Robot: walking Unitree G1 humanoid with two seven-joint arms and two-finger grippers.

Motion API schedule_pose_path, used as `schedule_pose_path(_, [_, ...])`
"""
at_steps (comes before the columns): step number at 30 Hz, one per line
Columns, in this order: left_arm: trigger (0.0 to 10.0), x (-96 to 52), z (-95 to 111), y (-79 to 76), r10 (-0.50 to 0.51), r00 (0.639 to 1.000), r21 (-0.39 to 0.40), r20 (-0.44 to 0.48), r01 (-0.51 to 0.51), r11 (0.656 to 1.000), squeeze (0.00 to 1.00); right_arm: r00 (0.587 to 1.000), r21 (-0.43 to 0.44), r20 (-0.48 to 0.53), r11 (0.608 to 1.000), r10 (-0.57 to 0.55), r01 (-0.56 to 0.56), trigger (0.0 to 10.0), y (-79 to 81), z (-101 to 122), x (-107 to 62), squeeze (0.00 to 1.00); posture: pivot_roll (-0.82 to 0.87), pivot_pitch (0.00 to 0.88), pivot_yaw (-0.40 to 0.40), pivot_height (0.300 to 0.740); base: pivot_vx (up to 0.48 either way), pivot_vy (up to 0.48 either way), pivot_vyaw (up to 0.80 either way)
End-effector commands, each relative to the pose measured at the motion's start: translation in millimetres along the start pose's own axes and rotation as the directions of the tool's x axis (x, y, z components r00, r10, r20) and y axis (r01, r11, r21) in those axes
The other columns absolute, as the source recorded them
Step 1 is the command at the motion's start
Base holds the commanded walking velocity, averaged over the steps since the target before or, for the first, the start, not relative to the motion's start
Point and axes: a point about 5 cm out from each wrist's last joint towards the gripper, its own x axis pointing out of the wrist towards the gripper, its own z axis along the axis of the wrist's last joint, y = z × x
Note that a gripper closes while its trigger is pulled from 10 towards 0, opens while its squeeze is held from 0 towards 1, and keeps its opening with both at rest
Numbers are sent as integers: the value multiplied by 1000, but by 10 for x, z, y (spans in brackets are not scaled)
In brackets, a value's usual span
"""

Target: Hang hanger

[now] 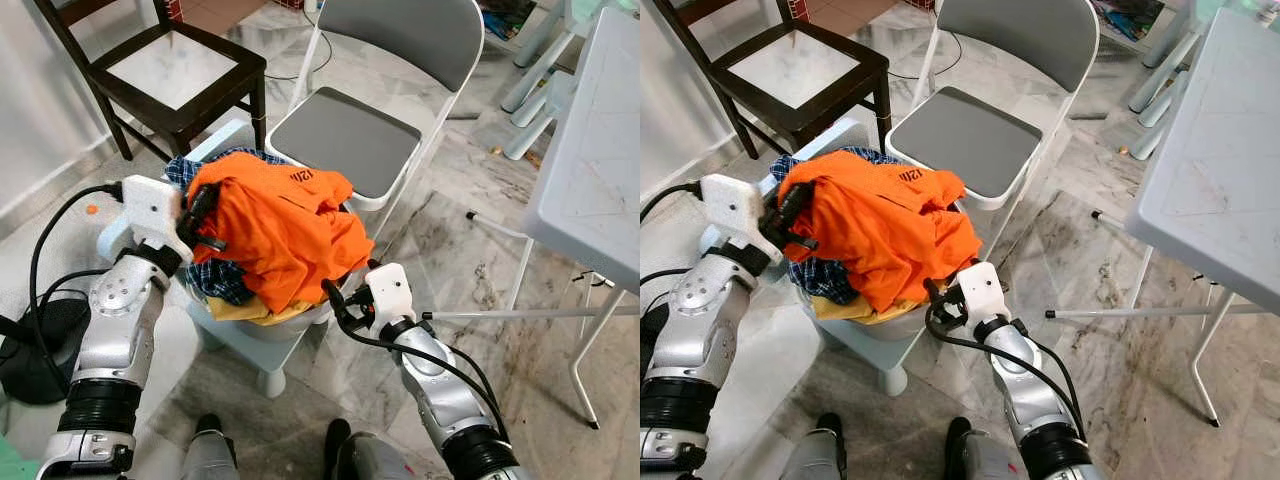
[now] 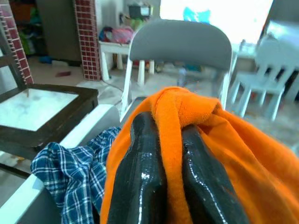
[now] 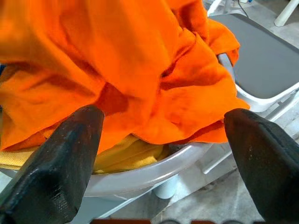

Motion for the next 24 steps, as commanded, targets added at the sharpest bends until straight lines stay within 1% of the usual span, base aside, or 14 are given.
schedule_pose_path(1, [0,62,-38,-104,-45,997,17,-58,46,999,0,999,7,-39,1000,-14,14,10000,-12,-90,-33,0,218,280,-111,740,0,0,0])
schedule_pose_path(2, [0,75,-63,-128,-51,995,10,-86,52,999,0,999,7,-41,1000,-14,15,10000,-9,-93,-33,0,218,278,-108,740,0,0,0])
schedule_pose_path(3, [0,122,-111,-248,-111,983,29,-145,116,993,0,999,7,-47,1000,-15,15,10000,-1,-104,-33,0,217,278,-106,740,0,0,0])
schedule_pose_path(4, [0,122,-111,-248,-111,983,29,-145,116,993,0,999,7,-47,1000,-15,15,10000,-1,-104,-33,0,217,278,-106,740,0,0,0])
schedule_pose_path(5, [0,142,-142,-315,-137,975,28,-178,144,989,0,999,8,-49,1000,-14,14,10000,2,-109,-33,0,217,278,-106,740,0,0,0])
schedule_pose_path(6, [0,189,-176,-429,-160,968,-8,-195,162,987,0,998,8,-53,1000,-14,14,10000,10,-116,-32,0,214,278,-104,740,0,0,0])
schedule_pose_path(8, [0,222,-171,-499,-163,971,-44,-177,158,987,0,998,9,-56,1000,-13,13,10000,17,-121,-33,0,207,278,-103,740,0,0,0])
schedule_pose_path(9, [10000,222,-175,-536,-156,973,-91,-173,142,986,1000,998,8,-58,1000,-14,14,10000,17,-128,-40,0,205,279,-102,740,0,0,0])
schedule_pose_path(13, [10000,184,-154,-580,-147,978,-148,-151,125,981,1000,997,2,-72,1000,-21,21,10000,-3,-162,-67,0,201,282,-104,740,0,0,0])
schedule_pose_path(15, [10000,172,-138,-571,-143,979,-148,-142,122,981,1000,997,2,-74,1000,-21,21,10000,-7,-168,-72,0,203,283,-105,740,0,0,0])
schedule_pose_path(20, [10000,59,-95,-428,-106,978,-18,-180,105,994,1000,996,-3,-85,1000,-17,16,10000,3,-185,-70,0,212,286,-107,740,0,0,0])
schedule_pose_path(22, [10000,-89,-63,-380,-88,976,74,-199,104,992,1000,996,-4,-88,1000,-11,11,10000,15,-182,-58,0,223,289,-107,740,0,0,0])
schedule_pose_path(23, [10000,-89,-63,-380,-88,976,74,-199,104,992,1000,996,-4,-88,1000,-11,11,10000,15,-182,-58,0,223,289,-107,740,0,0,0])
schedule_pose_path(24, [10000,-166,-49,-364,-55,978,88,-199,74,993,1000,996,-3,-89,1000,-10,10,10000,17,-181,-54,0,229,292,-106,740,0,0,0])
